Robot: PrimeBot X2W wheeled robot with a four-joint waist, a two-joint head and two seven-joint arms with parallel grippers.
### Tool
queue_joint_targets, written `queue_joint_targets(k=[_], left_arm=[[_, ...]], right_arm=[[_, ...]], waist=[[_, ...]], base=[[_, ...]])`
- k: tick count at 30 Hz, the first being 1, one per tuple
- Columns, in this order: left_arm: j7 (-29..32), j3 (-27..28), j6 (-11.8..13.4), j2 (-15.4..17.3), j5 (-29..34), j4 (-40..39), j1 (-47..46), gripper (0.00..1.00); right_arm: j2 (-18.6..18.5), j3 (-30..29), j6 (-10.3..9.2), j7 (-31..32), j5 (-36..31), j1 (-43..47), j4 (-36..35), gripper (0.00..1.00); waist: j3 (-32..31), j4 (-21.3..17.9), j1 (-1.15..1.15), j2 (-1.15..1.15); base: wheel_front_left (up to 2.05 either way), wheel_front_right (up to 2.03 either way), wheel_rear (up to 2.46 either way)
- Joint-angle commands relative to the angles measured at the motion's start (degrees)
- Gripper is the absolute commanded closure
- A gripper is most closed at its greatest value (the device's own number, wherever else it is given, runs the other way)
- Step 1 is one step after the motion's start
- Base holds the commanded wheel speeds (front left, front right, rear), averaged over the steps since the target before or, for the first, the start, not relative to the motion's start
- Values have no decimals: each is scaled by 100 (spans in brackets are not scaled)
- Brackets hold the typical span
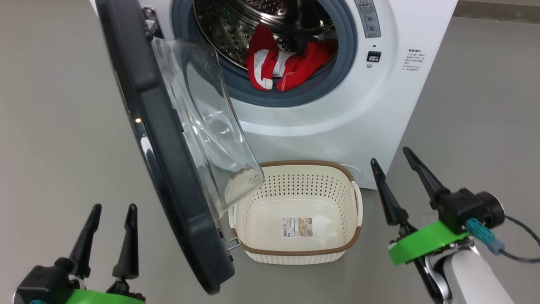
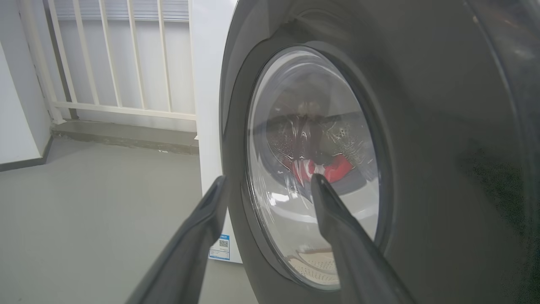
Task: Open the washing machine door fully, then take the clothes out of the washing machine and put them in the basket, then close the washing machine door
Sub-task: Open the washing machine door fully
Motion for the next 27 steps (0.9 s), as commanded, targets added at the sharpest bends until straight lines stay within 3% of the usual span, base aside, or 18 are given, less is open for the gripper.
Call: queue_joint_targets(k=[1,10,27], left_arm=[[-46,230,3,78,59,-156,-104,0],[-46,247,3,84,71,-150,-85,0],[-46,200,3,124,73,-108,-91,0]], right_arm=[[34,25,36,-35,-21,168,-397,0],[35,-75,36,-35,74,679,-826,0],[35,17,36,-36,195,772,-835,0]], waist=[[-9,-12,0,0],[-16,-63,0,0],[-39,-85,0,0]], base=[[0,0,0],[0,0,0],[0,0,0]])
